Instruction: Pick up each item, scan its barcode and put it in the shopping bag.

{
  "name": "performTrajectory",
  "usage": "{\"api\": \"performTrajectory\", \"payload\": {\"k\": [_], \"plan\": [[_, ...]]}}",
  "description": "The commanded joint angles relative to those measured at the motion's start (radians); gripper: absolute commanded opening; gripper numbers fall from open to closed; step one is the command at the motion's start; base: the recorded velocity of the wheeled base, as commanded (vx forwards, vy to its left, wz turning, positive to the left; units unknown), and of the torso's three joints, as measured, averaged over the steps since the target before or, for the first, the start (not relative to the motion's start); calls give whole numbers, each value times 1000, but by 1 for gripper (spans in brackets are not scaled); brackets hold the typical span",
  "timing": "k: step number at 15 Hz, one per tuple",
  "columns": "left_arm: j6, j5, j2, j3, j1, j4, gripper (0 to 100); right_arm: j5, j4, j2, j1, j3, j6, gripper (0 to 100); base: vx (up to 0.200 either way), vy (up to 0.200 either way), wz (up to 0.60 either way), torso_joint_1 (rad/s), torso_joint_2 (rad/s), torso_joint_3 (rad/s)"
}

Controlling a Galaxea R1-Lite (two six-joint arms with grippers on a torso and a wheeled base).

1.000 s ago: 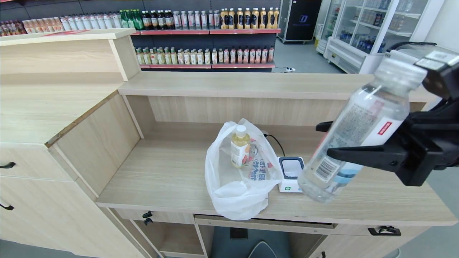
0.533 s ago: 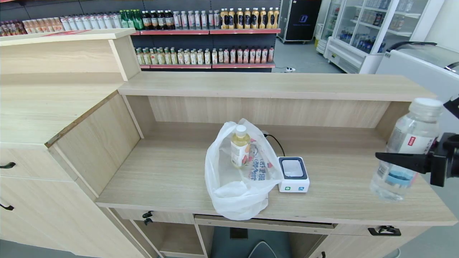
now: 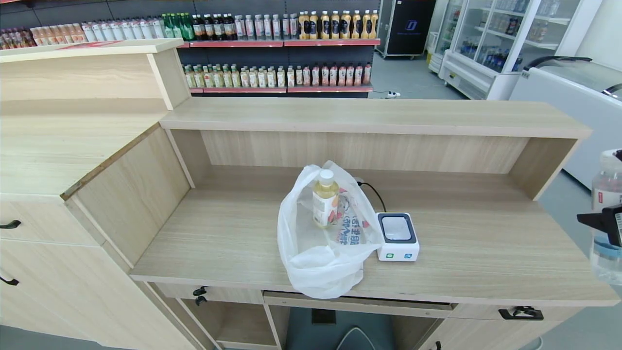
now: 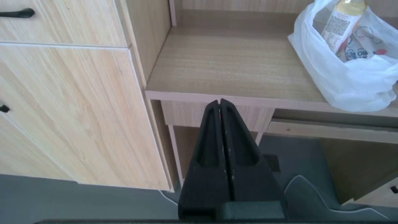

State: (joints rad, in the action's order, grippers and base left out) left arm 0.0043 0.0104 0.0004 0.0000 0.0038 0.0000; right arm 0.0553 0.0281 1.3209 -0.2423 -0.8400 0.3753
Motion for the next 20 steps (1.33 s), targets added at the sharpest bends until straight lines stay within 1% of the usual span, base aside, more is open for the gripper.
{"api": "performTrajectory", "payload": {"k": [1, 4, 5, 6, 7, 9, 10, 12, 13, 14, 15, 16, 17, 18, 19, 20], "plan": [[0, 0, 0, 0, 1, 0, 0, 28, 9, 23, 2, -25, 13, 0, 0, 0, 0, 0, 0, 0], [-1, 0, 0, 0, 1, 0, 0, 31, -8, 32, 5, -48, 20, 0, 0, 0, 0, 0, 0, 0], [0, 0, 0, 0, 1, 0, 0, 29, -8, 32, 5, -57, 50, 0, 0, 0, 0, 0, 0, 0], [0, 0, 0, 0, 1, 0, 0, 18, -10, 34, 3, -74, 89, 0, 0, 0, 0, 0, 0, 0], [0, 0, 0, 0, 1, 0, 0, 11, -11, 37, 5, -73, 119, 0, 0, 0, 600, 7, 2, 7], [-1, 0, 0, 0, 1, 0, 0, 3, -59, 54, 11, -65, 215, 0, 0, 0, 600, 2, 0, 5], [0, 0, 0, 0, 1, 0, 0, -17, -79, 67, 18, -64, 274, 0, 0, 0, 600, 2, 7, -2], [0, 0, 0, 0, 1, 0, 0, -88, -171, 97, 18, -45, 381, 0, 0, 0, 600, 5, 2, 2], [0, 0, 0, 0, 1, 0, 0, -130, -214, 115, 18, -44, 432, 0, 0, 0, 600, 7, 7, 2], [-1, 0, 0, 0, -1, 0, 0, -218, -235, 126, 17, -41, 467, 0, 0, 0, 600, 12, 2, 2], [0, 0, 0, 0, 1, 0, 0, -305, -238, 138, 6, -42, 525, 0, 0, 0, 0, 0, 0, 0], [0, 0, 0, 0, 1, 0, 0, -400, -246, 163, -28, -48, 646, 0, 0, 0, 0, 0, 0, 0], [0, 0, 0, 0, 1, 0, 0, -400, -246, 163, -28, -48, 646, 0, 0, 0, 0, 0, 0, 0], [-1, 0, 0, 0, 1, 0, 0, -609, -251, 221, -69, -62, 789, 0, 0, 0, 0, 0, 0, 0], [-1, 0, 0, 0, 1, 0, 0, -683, -246, 232, -81, -67, 844, 0, 0, 0, 0, 0, 0, 0], [0, 0, 0, 0, 1, 0, 0, -753, -249, 251, -97, -62, 929, 0, 0, 0, 0, 0, 0, 0]]}}
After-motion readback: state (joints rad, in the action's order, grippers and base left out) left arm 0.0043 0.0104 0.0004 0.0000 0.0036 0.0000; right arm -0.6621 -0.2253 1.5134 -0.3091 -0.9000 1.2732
